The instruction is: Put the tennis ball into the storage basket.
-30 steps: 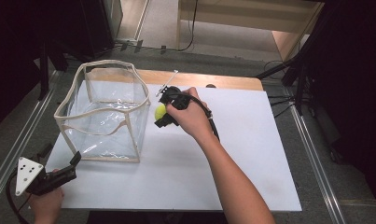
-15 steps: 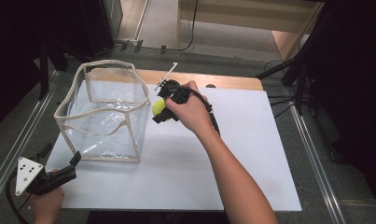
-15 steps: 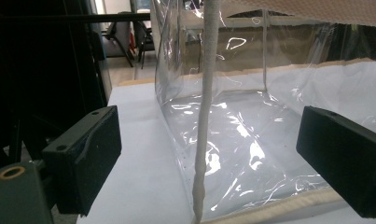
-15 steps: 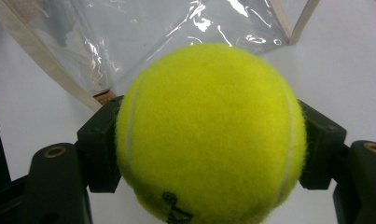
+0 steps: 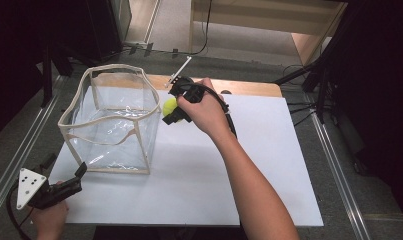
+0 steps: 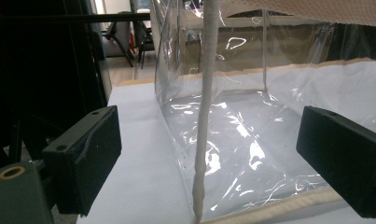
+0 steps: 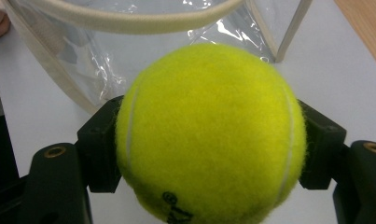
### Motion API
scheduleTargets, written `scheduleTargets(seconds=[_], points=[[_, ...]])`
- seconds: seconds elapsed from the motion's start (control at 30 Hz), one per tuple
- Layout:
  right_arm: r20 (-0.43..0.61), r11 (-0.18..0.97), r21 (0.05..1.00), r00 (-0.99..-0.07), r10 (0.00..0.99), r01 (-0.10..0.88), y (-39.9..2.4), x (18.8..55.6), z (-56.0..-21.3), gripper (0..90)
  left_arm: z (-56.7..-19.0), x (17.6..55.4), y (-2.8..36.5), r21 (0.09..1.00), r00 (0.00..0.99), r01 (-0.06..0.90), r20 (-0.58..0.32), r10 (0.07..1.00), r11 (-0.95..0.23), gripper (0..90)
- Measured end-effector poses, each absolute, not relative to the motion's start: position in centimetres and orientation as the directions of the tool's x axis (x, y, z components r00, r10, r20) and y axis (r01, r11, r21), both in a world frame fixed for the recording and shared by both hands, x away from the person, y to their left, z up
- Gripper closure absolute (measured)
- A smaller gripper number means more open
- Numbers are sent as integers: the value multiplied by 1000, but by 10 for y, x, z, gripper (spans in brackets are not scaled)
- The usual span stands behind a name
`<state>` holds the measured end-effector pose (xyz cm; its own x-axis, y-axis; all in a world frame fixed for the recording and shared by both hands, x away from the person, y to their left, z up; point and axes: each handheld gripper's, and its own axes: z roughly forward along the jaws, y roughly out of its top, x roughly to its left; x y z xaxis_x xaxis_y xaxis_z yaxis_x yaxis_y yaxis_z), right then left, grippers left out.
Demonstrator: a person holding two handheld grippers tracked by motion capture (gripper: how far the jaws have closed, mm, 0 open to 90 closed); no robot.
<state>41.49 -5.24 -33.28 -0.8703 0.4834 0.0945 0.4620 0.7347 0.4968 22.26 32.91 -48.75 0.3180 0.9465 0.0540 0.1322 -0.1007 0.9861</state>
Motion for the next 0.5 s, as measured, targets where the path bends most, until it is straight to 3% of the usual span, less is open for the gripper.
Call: scheduleTargets(seconds=[0.5], points=[[87, 740, 511, -882, 463, 439, -44, 419, -313, 240, -487, 223, 329, 987, 319, 131, 50, 947, -96, 69]])
